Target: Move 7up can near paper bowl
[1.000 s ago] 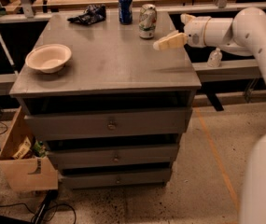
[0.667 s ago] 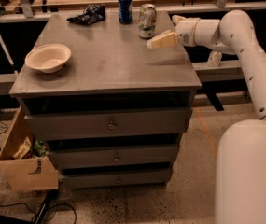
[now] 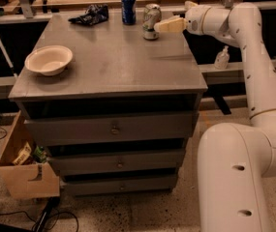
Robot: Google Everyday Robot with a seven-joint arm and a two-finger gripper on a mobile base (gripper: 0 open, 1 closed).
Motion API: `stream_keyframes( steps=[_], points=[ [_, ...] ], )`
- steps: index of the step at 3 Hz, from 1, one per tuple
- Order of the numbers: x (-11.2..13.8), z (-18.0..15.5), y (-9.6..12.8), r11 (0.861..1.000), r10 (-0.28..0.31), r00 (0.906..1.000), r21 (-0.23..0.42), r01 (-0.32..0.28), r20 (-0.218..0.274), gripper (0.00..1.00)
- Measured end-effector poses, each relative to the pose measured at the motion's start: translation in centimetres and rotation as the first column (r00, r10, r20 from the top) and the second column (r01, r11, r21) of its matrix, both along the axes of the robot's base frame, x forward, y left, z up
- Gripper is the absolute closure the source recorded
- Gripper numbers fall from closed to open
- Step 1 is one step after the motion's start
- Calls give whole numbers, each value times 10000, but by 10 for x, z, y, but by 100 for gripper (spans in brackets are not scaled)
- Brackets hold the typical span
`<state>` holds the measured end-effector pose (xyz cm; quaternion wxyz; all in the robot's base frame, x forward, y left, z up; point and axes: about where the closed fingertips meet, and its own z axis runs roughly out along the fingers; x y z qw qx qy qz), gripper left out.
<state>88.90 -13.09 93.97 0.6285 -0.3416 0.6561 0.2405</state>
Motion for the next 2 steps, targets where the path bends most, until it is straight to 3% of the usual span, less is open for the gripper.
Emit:
stream_keyframes(
  steps=[1, 2],
  points=[
    [13, 29, 8, 9979, -460, 9987, 459, 451, 199, 0],
    [26, 34, 24, 9936, -838, 9962, 738, 852, -215, 0]
  ],
)
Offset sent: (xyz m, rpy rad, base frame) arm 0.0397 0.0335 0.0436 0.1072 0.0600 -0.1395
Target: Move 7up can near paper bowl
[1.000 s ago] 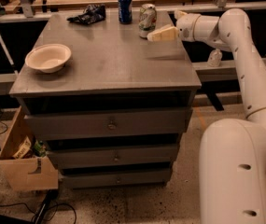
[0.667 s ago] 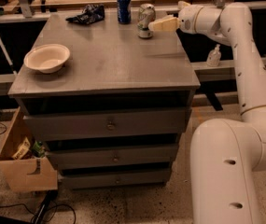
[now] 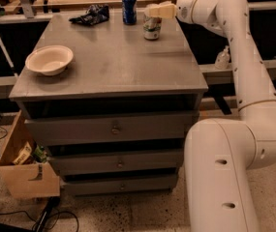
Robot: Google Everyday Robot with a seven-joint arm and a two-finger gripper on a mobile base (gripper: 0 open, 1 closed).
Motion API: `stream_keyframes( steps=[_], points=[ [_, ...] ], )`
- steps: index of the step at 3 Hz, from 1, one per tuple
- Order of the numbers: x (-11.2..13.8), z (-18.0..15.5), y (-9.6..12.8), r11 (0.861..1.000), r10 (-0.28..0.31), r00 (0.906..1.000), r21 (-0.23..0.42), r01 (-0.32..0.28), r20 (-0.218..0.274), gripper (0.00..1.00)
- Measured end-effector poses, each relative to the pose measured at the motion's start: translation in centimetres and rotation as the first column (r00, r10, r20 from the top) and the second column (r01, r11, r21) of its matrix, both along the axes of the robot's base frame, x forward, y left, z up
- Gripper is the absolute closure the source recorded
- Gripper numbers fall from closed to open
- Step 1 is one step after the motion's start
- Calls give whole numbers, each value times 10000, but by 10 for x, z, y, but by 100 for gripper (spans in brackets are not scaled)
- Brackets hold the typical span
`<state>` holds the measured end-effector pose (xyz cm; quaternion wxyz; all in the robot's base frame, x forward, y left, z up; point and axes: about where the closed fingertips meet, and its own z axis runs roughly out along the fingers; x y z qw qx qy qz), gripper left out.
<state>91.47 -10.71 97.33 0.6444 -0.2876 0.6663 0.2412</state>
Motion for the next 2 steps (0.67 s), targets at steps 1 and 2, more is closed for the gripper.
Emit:
stream_keyframes(
  steps=[1, 2],
  points=[
    [10, -4, 11, 9989, -449, 9973, -139, 442, -572, 0],
    [19, -22, 19, 9956, -938, 9869, -148, 927, -1315, 0]
  ],
)
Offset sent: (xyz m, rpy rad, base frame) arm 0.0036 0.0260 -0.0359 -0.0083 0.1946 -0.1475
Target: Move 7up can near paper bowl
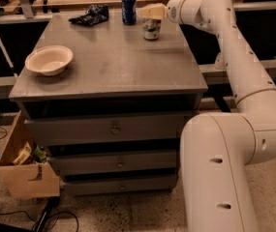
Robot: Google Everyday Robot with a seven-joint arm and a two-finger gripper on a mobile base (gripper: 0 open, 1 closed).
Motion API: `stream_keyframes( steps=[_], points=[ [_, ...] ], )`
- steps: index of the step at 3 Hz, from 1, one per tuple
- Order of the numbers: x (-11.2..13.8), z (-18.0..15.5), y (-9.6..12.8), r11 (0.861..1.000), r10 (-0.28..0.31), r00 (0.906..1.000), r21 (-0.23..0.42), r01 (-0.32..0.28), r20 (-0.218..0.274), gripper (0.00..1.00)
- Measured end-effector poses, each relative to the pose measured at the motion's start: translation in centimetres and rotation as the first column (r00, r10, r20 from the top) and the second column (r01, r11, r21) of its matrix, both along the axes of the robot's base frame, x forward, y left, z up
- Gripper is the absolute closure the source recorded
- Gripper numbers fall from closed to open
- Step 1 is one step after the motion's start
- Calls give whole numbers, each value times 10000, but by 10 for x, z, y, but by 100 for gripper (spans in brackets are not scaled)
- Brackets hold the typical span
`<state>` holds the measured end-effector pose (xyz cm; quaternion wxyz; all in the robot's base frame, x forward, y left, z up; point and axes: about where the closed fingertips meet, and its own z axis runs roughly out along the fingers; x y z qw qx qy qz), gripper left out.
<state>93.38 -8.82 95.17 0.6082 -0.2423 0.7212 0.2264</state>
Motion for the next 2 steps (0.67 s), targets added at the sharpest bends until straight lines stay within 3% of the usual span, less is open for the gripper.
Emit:
stream_keyframes(
  steps=[1, 2],
  points=[
    [6, -12, 4, 9998, -183, 9997, 82, 185, -177, 0],
    [10, -16, 16, 10000, -68, 10000, 1, 68, 4, 0]
  ],
)
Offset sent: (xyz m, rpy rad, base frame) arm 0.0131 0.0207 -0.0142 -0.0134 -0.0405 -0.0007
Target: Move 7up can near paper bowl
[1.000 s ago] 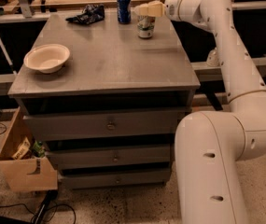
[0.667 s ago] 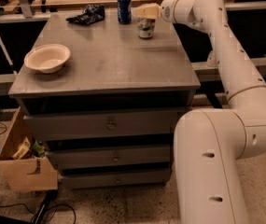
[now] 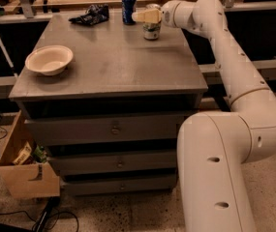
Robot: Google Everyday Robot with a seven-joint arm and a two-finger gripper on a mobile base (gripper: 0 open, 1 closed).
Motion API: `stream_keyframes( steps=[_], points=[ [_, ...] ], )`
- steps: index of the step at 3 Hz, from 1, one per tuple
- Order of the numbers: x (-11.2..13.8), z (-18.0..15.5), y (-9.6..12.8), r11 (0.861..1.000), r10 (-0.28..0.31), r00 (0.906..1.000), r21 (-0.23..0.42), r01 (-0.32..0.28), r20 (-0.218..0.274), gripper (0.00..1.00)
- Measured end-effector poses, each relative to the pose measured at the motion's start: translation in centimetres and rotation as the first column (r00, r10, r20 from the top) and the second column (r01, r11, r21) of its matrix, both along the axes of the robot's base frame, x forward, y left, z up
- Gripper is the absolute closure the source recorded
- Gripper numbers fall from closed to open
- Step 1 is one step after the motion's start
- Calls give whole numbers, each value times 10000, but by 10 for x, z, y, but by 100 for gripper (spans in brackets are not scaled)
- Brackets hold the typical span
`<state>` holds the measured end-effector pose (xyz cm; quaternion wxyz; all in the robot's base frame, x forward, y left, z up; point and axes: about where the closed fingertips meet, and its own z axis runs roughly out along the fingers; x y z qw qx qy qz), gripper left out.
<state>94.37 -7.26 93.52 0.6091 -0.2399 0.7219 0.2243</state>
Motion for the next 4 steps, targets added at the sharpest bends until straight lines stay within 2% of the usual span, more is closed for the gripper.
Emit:
stream_keyframes(
  steps=[1, 4],
  points=[
    [7, -1, 8, 9997, 75, 9991, -214, -66, 425, 24],
    [9, -7, 18, 9997, 178, 9993, -200, -171, 316, 95]
  ],
)
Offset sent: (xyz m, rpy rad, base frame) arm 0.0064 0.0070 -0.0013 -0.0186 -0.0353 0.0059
